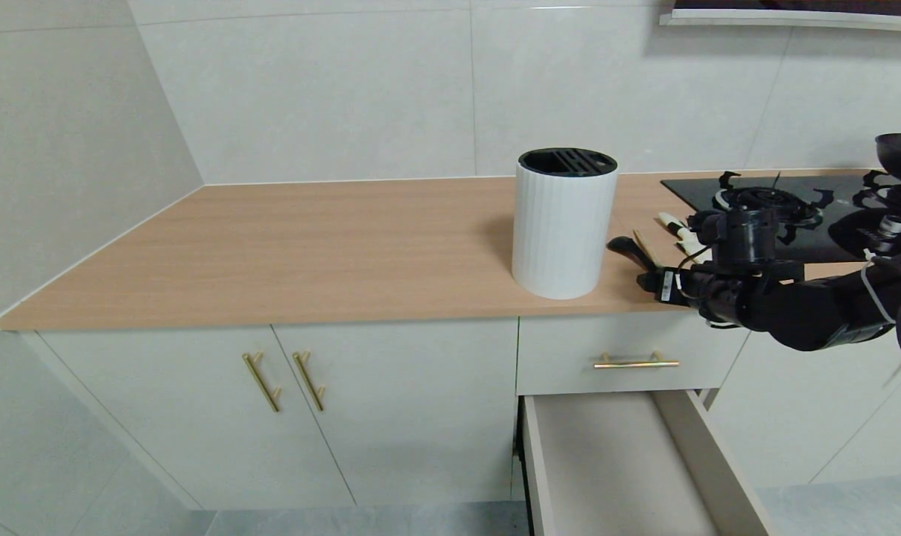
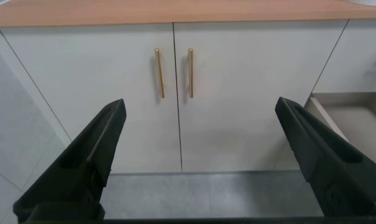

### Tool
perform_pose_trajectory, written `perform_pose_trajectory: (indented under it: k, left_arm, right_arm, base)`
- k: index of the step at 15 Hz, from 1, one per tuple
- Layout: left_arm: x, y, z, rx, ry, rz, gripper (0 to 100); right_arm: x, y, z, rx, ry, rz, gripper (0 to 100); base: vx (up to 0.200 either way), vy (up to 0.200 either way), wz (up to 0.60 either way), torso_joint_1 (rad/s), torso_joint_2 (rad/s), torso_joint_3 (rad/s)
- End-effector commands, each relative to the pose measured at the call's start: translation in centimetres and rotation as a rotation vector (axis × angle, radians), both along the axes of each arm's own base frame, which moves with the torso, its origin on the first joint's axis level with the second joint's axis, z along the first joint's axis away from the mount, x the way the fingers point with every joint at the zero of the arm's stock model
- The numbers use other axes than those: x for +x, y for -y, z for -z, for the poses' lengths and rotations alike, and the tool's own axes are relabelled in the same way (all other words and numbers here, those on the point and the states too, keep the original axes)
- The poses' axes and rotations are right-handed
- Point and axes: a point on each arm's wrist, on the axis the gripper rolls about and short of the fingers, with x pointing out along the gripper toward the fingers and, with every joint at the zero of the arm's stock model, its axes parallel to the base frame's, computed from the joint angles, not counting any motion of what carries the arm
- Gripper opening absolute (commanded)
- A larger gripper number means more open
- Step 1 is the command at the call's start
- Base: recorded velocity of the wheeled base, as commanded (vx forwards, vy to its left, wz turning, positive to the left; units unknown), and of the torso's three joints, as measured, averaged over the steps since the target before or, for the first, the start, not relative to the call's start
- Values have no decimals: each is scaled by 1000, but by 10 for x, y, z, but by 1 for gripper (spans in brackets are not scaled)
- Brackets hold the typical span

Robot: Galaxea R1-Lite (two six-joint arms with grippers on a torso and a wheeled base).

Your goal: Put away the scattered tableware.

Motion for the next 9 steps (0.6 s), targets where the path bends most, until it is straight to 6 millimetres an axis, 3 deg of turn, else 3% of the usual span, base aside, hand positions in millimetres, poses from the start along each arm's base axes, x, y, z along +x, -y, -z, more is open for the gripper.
perform_pose_trajectory:
  k: [1, 9]
  left_arm:
    - [0, 0, 0, 0, 0, 0, 100]
    - [0, 0, 0, 0, 0, 0, 100]
  right_arm:
    - [2, 0, 3, -1, -6, 0, 0]
    - [-2, 1, -5, 3, 31, 15, 0]
  base:
    - [0, 0, 0, 0, 0, 0]
    - [0, 0, 0, 0, 0, 0]
